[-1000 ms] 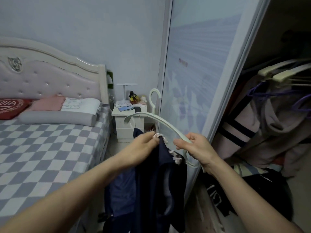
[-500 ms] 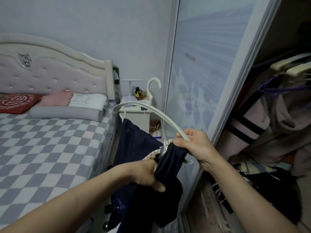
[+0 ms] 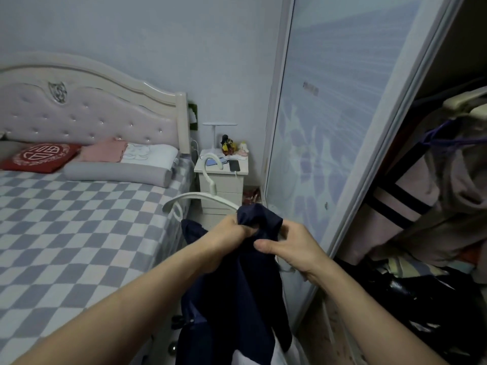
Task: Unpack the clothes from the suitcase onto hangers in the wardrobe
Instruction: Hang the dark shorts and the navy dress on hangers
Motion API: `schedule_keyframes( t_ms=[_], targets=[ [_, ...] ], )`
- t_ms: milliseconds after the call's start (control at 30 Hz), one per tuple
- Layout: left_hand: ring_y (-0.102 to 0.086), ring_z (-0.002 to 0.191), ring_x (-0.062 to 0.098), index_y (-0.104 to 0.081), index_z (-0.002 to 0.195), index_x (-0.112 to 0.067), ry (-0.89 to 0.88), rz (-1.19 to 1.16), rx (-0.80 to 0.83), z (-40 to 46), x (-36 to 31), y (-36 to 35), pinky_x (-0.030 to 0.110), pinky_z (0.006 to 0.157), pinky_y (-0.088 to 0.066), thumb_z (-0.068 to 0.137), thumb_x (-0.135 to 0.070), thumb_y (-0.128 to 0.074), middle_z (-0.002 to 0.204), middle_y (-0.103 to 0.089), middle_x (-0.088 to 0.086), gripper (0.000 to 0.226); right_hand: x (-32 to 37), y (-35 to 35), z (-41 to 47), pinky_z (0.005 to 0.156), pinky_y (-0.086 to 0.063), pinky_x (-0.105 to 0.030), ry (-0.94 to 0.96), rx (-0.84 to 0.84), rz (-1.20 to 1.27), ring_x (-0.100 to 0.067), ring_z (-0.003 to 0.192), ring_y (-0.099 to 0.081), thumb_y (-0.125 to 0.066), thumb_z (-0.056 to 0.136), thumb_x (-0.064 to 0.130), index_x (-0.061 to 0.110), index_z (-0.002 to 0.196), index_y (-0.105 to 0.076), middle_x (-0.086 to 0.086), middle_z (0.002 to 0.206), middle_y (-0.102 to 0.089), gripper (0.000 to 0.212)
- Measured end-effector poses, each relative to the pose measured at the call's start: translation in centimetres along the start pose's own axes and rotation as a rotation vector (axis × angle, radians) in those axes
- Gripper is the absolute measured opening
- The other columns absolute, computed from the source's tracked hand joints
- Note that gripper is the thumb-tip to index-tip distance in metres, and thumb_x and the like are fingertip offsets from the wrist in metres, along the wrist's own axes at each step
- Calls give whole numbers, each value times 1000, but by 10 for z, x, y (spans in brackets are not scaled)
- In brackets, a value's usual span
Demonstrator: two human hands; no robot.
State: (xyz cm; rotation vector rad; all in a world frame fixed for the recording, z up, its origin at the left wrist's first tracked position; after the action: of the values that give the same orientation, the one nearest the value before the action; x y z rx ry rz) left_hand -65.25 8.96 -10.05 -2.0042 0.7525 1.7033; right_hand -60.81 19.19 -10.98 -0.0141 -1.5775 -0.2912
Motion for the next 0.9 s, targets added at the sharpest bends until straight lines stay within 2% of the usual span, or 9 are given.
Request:
schedule_keyframes(
  t_ms=[67, 200, 367, 467, 533, 667, 733, 833, 900],
  targets=[
    [-65, 75, 8, -64, 91, -17, -8, -45, 120, -6, 4, -11, 17, 69, -50, 88, -3, -57, 82, -69, -2, 16, -1, 5, 0, 82, -51, -26, 13, -36, 5, -11, 86, -62, -69, 73, -8, 12, 90, -67, -2, 88, -69, 26],
    [-61, 82, 5, -59, 87, -26, 165, 319, 412, -21, 41, -36, 24, 86, -50, 81, 0, -65, 84, -65, -9, 28, -5, 14, -1, 60, -45, -15, -40, -113, -13, -10, 67, -57, -65, 73, -9, 9, 77, -59, 0, 70, -61, 20],
    [-64, 73, 13, -62, 87, -13, 285, -27, 373, -21, 49, -32, 26, 77, -52, 91, 1, -49, 76, -67, 0, 19, -2, 22, -6, 46, -41, -10, -49, -149, 85, -2, 52, -56, -67, 77, -4, 10, 77, -59, 5, 61, -63, 17],
    [-65, 75, 19, -64, 91, -6, 252, -231, 234, -14, 43, -20, 28, 72, -55, 92, -2, -49, 80, -69, 8, 15, 9, 26, -12, 36, -33, -7, -40, -81, 143, 5, 35, -46, -75, 67, 17, 9, 77, -55, 13, 42, -54, 24],
    [-64, 68, 17, -63, 88, -5, 215, -285, 153, -9, 38, -14, 25, 64, -53, 91, -3, -50, 74, -69, 7, 14, 10, 24, -14, 37, -33, -7, -47, -29, 117, 5, 35, -46, -75, 53, 32, 8, 78, -53, 13, 40, -53, 41],
    [-68, 74, 17, -67, 95, -8, 203, -388, 313, -19, 26, -27, 26, 71, -56, 83, -10, -63, 83, -70, 9, 12, -3, 19, -9, 61, -45, -7, -45, -48, 8, 8, 68, -61, -77, 68, 3, 13, 81, -59, 9, 76, -66, 24],
    [-68, 78, 16, -67, 98, -10, 215, -256, 441, -30, 30, -36, 25, 76, -55, 74, -5, -67, 88, -70, 6, 25, -6, 21, -6, 64, -45, -8, -44, -80, -43, 0, 75, -61, -74, 70, -3, 13, 78, -59, 5, 77, -65, 23],
    [-66, 85, 13, -67, 99, -16, 293, 50, 540, -39, 50, -40, 26, 84, -52, 75, 2, -67, 92, -71, -1, 29, -5, 21, -5, 58, -47, -19, -72, -75, -81, -10, 63, -57, -72, 68, -6, 9, 79, -58, -2, 73, -63, 24],
    [-66, 78, 12, -68, 91, -18, 343, 136, 531, -41, 59, -39, 28, 79, -53, 71, 5, -64, 83, -71, -3, 30, -2, 20, -5, 58, -48, -22, -68, -52, -100, -11, 61, -58, -74, 65, -4, 7, 83, -59, -1, 72, -64, 26]
  ],
)
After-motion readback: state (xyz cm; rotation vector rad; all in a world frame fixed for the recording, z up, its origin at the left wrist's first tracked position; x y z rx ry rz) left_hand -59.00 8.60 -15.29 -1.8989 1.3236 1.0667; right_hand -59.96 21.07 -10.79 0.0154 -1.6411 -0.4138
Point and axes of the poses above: each hand's wrist, its own z-axis towards the middle knuckle, its own y-axis out of the back of the hand, x = y × z, the point moved 7 cm from there along z, towards the middle knuckle
